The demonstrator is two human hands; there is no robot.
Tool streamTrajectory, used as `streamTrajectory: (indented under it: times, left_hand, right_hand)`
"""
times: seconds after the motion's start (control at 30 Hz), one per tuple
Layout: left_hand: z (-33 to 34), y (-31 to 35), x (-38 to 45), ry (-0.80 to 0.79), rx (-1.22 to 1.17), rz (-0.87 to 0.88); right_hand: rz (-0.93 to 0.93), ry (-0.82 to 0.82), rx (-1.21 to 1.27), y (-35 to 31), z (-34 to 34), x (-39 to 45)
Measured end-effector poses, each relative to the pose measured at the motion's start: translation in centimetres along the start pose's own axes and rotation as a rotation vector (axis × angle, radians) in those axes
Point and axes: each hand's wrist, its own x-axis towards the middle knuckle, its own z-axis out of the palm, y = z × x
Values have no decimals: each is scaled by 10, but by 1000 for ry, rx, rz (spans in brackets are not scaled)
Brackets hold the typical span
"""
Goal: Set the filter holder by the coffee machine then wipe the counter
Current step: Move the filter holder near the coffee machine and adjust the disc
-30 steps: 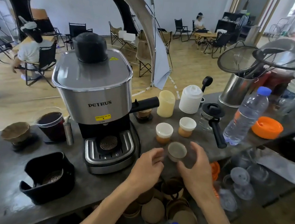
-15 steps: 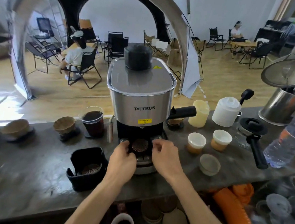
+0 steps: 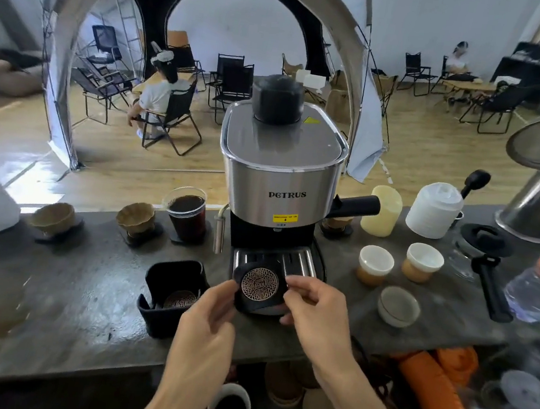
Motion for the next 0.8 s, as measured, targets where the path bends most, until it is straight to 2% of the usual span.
streamTrajectory:
  times: [0.17, 0.33, 0.47, 0.67, 0.73, 0.8]
  left_hand:
    - [-38, -6, -13, 3, -22, 40]
    - [-75, -13, -11, 5, -61, 64]
    - [-113, -2, 17, 65, 76, 102]
    - [-146, 10, 64, -198, 304, 47]
    - [-147, 7, 68, -212, 317, 32]
    - [-150, 2, 71, -190, 229, -9]
  right_hand:
    - [61, -86, 105, -7, 25, -22]
    - [78, -70, 158, -13, 54, -33]
    - [3, -111, 76, -28, 67, -32]
    - [-153, -168, -79, -51, 86, -30]
    - [-185, -146, -77, -53, 93, -30]
    - [-200, -100, -37, -53, 98, -30]
